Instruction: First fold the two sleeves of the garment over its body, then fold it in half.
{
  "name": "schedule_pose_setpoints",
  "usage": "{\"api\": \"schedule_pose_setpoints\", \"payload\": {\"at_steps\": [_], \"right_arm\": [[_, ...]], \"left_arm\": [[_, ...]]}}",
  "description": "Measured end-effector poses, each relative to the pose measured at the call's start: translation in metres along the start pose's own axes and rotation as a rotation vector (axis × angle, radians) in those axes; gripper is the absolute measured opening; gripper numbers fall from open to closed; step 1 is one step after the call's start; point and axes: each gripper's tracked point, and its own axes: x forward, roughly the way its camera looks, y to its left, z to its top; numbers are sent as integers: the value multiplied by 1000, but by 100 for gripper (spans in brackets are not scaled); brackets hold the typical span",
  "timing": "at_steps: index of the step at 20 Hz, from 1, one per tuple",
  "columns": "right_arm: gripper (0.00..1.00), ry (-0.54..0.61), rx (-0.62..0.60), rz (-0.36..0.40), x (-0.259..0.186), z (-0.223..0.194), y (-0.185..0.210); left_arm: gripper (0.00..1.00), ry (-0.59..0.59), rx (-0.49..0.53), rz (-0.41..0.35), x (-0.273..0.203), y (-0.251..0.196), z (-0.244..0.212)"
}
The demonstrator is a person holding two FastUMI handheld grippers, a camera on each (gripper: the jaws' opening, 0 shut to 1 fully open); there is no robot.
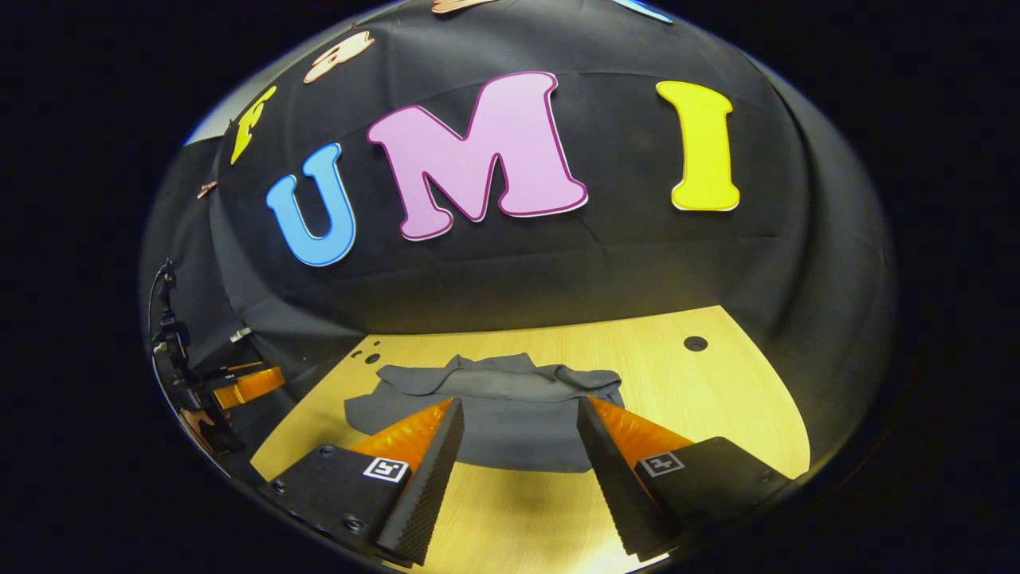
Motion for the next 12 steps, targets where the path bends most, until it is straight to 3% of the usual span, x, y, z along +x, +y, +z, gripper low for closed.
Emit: {"api": "schedule_pose_setpoints", "payload": {"at_steps": [12], "right_arm": [[89, -28, -31, 30, -69, -19, 27]], "left_arm": [[97, 29, -65, -43, -63, -13, -23]]}}
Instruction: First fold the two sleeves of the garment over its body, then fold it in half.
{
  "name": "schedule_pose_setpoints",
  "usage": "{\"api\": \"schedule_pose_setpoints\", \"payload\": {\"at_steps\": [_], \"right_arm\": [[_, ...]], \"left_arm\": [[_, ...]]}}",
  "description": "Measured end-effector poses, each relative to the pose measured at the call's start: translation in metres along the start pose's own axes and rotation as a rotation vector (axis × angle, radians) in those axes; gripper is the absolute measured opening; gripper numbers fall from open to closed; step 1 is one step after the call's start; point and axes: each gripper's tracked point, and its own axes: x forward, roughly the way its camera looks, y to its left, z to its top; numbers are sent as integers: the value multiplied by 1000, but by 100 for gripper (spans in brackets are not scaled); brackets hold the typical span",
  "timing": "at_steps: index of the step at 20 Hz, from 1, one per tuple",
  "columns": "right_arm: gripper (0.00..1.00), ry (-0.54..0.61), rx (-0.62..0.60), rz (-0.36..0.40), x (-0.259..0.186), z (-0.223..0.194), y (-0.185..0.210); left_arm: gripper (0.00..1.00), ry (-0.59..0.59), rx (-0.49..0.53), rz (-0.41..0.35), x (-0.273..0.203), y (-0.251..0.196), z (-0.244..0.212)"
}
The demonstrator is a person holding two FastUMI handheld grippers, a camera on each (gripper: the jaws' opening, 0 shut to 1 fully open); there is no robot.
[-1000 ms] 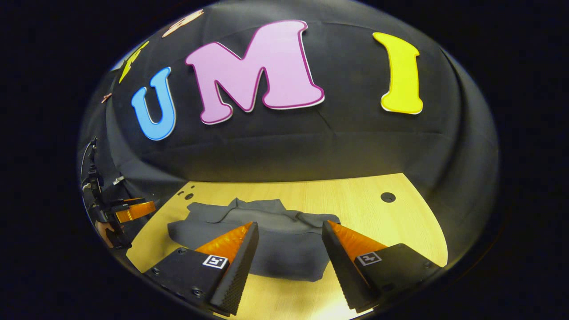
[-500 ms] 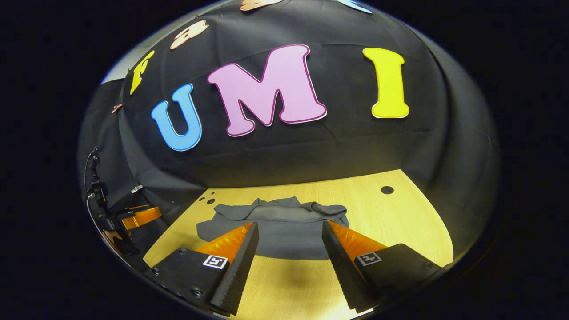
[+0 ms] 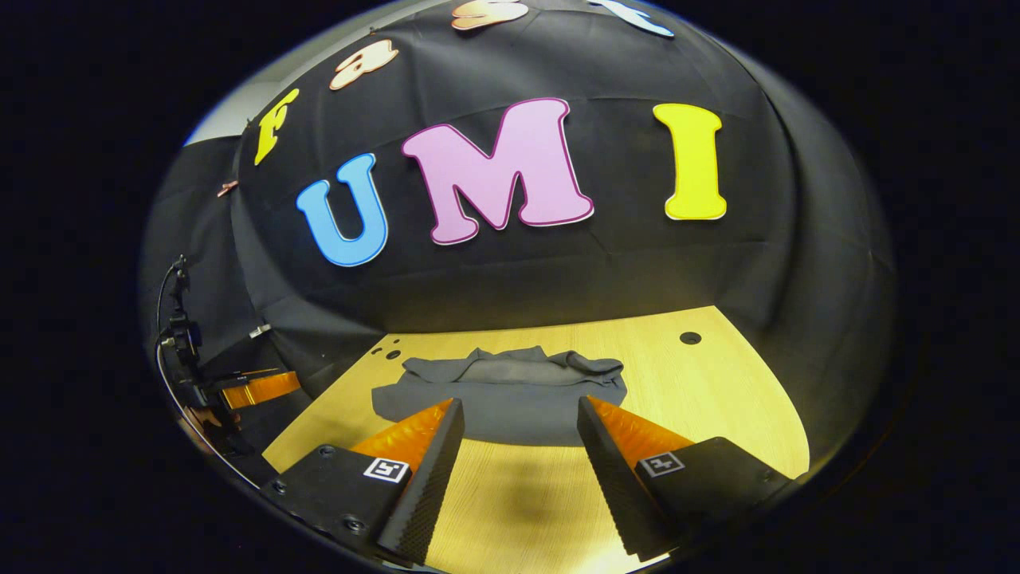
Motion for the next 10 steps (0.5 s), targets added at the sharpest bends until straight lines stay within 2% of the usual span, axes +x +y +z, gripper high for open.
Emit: {"api": "schedule_pose_setpoints", "payload": {"at_steps": [10], "right_arm": [[89, 26, -14, -1, -19, -32, 17]], "left_arm": [[96, 48, -33, 15, -25, 13, -31]]}}
